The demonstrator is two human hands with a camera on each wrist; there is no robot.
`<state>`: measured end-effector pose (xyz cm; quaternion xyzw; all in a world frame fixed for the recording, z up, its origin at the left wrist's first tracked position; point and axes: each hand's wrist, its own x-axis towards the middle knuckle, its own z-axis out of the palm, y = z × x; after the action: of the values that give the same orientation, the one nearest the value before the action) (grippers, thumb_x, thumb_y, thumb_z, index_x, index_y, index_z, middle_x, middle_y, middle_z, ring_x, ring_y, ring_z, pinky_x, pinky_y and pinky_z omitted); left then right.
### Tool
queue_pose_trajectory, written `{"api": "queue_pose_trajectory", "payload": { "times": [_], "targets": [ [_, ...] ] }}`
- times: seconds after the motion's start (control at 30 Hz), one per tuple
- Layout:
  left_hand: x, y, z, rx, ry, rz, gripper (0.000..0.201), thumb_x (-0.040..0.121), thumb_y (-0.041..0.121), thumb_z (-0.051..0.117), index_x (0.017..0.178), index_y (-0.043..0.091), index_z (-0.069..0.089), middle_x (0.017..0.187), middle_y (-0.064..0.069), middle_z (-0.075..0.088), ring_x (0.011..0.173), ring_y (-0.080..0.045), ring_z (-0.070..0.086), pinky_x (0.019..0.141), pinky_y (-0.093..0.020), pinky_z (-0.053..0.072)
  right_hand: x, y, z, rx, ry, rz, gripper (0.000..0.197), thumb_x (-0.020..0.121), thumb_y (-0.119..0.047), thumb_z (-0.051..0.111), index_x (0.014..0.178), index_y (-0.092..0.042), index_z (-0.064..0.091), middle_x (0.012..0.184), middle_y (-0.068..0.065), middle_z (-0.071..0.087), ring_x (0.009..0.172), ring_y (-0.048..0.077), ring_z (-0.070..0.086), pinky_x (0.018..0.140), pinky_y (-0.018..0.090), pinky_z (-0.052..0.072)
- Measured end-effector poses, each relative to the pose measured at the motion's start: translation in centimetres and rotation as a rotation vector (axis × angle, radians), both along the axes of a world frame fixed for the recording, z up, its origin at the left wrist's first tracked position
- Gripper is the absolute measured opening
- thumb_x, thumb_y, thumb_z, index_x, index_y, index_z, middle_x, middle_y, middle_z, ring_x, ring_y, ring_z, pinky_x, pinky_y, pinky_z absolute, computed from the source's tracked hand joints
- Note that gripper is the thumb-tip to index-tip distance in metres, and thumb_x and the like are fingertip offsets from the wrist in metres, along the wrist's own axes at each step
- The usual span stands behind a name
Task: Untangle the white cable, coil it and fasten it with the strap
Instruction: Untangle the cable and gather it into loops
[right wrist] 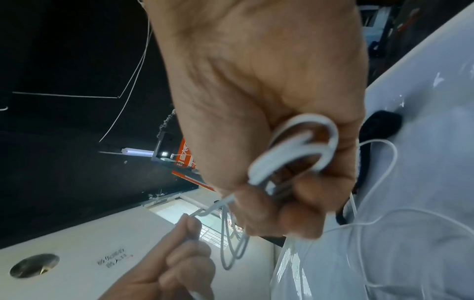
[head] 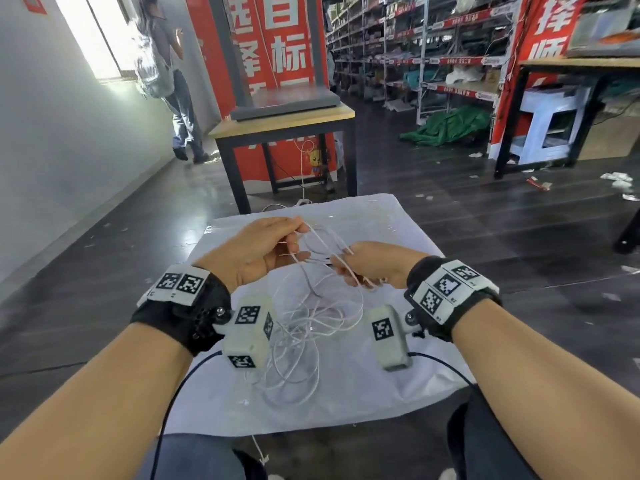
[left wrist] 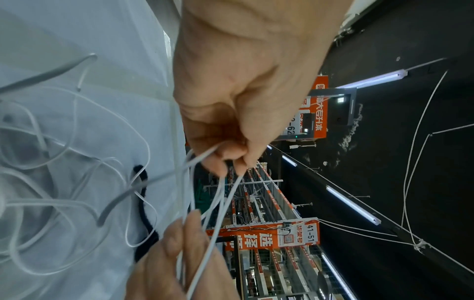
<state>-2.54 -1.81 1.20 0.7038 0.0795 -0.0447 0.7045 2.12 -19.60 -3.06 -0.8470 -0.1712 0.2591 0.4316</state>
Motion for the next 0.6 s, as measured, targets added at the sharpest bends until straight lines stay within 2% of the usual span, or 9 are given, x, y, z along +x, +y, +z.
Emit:
{"api": "queue_pose_trajectory", "payload": {
  "times": [0.07, 0.13, 0.17, 0.27, 0.33, 0.4, 0.47, 0.5, 0.6],
  "targets": [
    [0.3, -0.1, -0.4, 0.065, -0.034, 0.061, 0.022, 0.098, 0.020, 0.051, 0.085, 0.008, 0.064, 0.057, 0.003, 0.043, 0.047, -0.005, 0.043, 0.058, -0.019, 0.055, 0.1, 0.2, -0.2, 0.105, 0.084, 0.013, 0.030, 0.100, -0.029, 0.042, 0.075, -0.014, 0.049, 0.053, -0.003, 0.042, 0.038, 0.008, 0.036, 0.044, 0.019, 0.030],
    [0.5, -0.2, -0.6, 0.119, -0.062, 0.103, 0.020, 0.097, 0.022, 0.055, 0.084, 0.011, 0.066, 0.060, 0.004, 0.041, 0.050, -0.005, 0.040, 0.057, -0.016, 0.049, 0.0, 0.2, -0.2, 0.278, 0.224, -0.023, 0.032, 0.102, -0.034, 0.040, 0.077, -0.014, 0.047, 0.055, -0.001, 0.037, 0.036, 0.007, 0.041, 0.053, 0.021, 0.036],
    [0.7, -0.1, -0.7, 0.126, -0.069, 0.125, 0.018, 0.095, 0.021, 0.057, 0.084, 0.012, 0.067, 0.062, 0.004, 0.042, 0.052, -0.005, 0.041, 0.059, -0.016, 0.048, -0.1, 0.1, -0.1, 0.326, 0.261, -0.037, 0.036, 0.102, -0.039, 0.039, 0.076, -0.015, 0.046, 0.054, -0.002, 0.035, 0.036, 0.007, 0.040, 0.052, 0.020, 0.036],
    [1.1, 0.6, -0.7, 0.083, -0.069, 0.156, 0.008, 0.092, 0.009, 0.061, 0.092, 0.015, 0.068, 0.074, 0.002, 0.052, 0.064, -0.006, 0.046, 0.065, -0.017, 0.051, -0.5, -0.3, 0.0, 0.383, 0.239, -0.016, 0.044, 0.098, -0.051, 0.037, 0.073, -0.015, 0.043, 0.050, -0.005, 0.030, 0.037, 0.006, 0.027, 0.038, 0.015, 0.021],
    [1.4, 1.2, -0.8, 0.031, -0.080, 0.196, 0.015, 0.091, 0.002, 0.060, 0.094, 0.015, 0.067, 0.084, 0.000, 0.057, 0.072, -0.008, 0.050, 0.069, -0.019, 0.054, -0.6, -0.4, 0.1, 0.403, 0.187, 0.022, 0.046, 0.095, -0.056, 0.040, 0.071, -0.016, 0.042, 0.051, -0.006, 0.029, 0.040, 0.008, 0.022, 0.040, 0.018, 0.016],
    [1.6, 1.4, -0.8, -0.052, -0.099, 0.274, 0.017, 0.092, 0.000, 0.057, 0.090, 0.014, 0.067, 0.085, -0.001, 0.058, 0.072, -0.009, 0.051, 0.074, -0.021, 0.055, -0.6, -0.3, 0.1, 0.409, 0.132, 0.084, 0.044, 0.095, -0.050, 0.045, 0.066, -0.018, 0.038, 0.052, -0.006, 0.026, 0.043, 0.009, 0.018, 0.042, 0.021, 0.014],
    [1.7, 1.3, -0.9, -0.138, -0.093, 0.331, 0.010, 0.092, 0.006, 0.060, 0.089, 0.012, 0.067, 0.080, -0.001, 0.060, 0.071, -0.009, 0.053, 0.075, -0.023, 0.053, -0.6, -0.1, 0.0, 0.401, 0.100, 0.131, 0.039, 0.098, -0.036, 0.049, 0.064, -0.018, 0.039, 0.052, -0.007, 0.027, 0.045, 0.009, 0.019, 0.042, 0.020, 0.015],
    [1.7, 1.2, -0.8, -0.175, -0.079, 0.324, 0.004, 0.091, 0.010, 0.062, 0.092, 0.012, 0.066, 0.080, -0.002, 0.061, 0.072, -0.011, 0.056, 0.074, -0.024, 0.053, -0.7, 0.0, -0.1, 0.391, 0.094, 0.135, 0.037, 0.099, -0.032, 0.048, 0.066, -0.017, 0.042, 0.052, -0.007, 0.028, 0.044, 0.008, 0.020, 0.041, 0.018, 0.016],
    [1.7, 0.9, -0.7, -0.196, 0.006, 0.214, 0.015, 0.091, 0.021, 0.063, 0.103, 0.012, 0.063, 0.088, -0.008, 0.065, 0.073, -0.015, 0.064, 0.070, -0.026, 0.056, -0.9, 0.5, -0.2, 0.361, 0.072, 0.116, 0.034, 0.101, -0.031, 0.044, 0.073, -0.013, 0.048, 0.053, -0.005, 0.029, 0.043, 0.008, 0.024, 0.043, 0.020, 0.019]
  ]
}}
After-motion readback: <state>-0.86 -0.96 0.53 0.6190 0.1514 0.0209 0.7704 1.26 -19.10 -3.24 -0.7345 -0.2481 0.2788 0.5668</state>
